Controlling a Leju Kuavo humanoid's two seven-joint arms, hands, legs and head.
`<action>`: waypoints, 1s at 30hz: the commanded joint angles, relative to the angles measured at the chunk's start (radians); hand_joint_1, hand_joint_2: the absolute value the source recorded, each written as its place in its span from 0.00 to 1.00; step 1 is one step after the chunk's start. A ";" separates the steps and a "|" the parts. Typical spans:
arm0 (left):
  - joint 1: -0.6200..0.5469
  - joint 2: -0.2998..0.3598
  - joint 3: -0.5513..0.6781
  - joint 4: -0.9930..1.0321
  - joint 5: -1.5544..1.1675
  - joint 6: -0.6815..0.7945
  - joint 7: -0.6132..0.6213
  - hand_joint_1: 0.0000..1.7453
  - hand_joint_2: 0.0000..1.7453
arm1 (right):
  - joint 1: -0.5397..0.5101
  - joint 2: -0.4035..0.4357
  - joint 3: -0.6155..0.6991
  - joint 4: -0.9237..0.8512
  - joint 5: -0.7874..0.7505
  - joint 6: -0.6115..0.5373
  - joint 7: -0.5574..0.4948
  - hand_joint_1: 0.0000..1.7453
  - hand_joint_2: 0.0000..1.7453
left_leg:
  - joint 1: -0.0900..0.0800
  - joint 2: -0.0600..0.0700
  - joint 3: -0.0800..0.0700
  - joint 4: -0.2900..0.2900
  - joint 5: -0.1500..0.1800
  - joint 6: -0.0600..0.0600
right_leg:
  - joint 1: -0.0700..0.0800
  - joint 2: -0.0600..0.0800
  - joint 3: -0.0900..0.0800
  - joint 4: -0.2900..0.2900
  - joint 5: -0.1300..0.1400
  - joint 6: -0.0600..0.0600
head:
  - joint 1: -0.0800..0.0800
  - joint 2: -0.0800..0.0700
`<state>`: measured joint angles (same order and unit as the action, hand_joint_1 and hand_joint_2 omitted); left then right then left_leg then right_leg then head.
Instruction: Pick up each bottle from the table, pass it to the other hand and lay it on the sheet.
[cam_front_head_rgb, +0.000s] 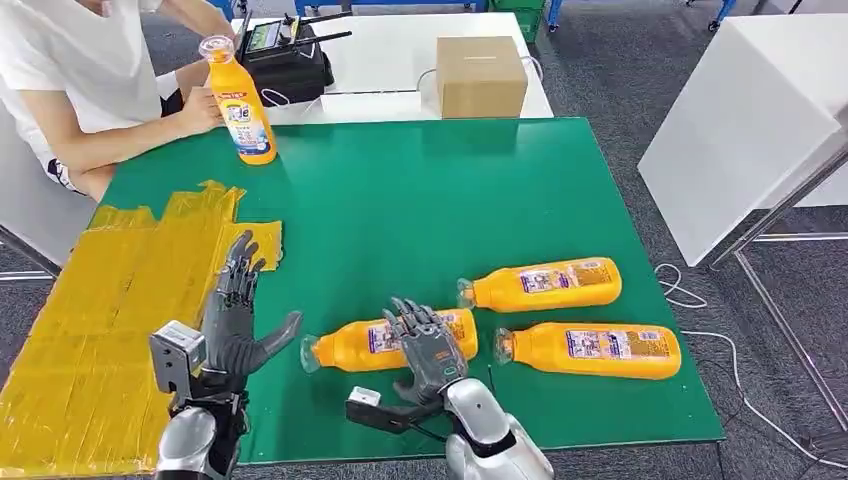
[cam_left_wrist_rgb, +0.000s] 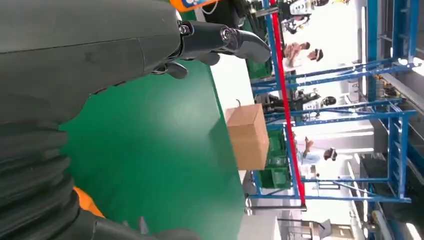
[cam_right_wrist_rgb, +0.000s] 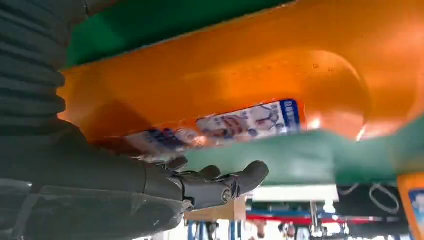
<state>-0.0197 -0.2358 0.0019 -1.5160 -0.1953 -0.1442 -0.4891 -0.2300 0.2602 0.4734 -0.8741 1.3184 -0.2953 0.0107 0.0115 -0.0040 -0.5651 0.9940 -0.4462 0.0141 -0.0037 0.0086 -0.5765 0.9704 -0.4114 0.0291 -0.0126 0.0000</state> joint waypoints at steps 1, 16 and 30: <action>-0.050 0.015 0.002 0.092 0.007 -0.005 -0.005 0.00 1.00 | -0.136 -0.007 0.016 0.280 -0.023 0.039 0.016 0.00 1.00 | 0.000 0.000 0.005 -0.002 0.000 0.000 | 0.000 -0.001 0.005 -0.002 0.000 0.000 | 0.000 0.000; -0.051 0.001 0.010 0.106 0.007 -0.005 -0.003 0.00 1.00 | -0.245 0.011 -0.009 0.458 0.105 0.029 0.220 0.33 1.00 | 0.000 -0.002 0.011 -0.002 0.001 0.000 | 0.000 -0.003 0.010 -0.002 0.001 0.000 | 0.000 0.000; -0.062 -0.002 0.018 0.119 0.011 -0.007 0.001 0.00 1.00 | -0.233 0.025 -0.048 0.429 0.112 0.007 0.171 1.00 1.00 | 0.000 -0.002 0.013 -0.001 0.001 0.001 | 0.000 -0.003 0.013 -0.002 0.000 0.000 | 0.000 0.000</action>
<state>-0.0417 -0.2361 0.0068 -1.4603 -0.1854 -0.1487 -0.4936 -0.4740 0.3002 0.4780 -0.5135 1.4389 -0.2777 0.2136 0.0112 -0.0037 -0.5535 0.9939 -0.4455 0.0150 -0.0037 0.0088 -0.5661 0.9700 -0.4110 0.0290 -0.0130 0.0000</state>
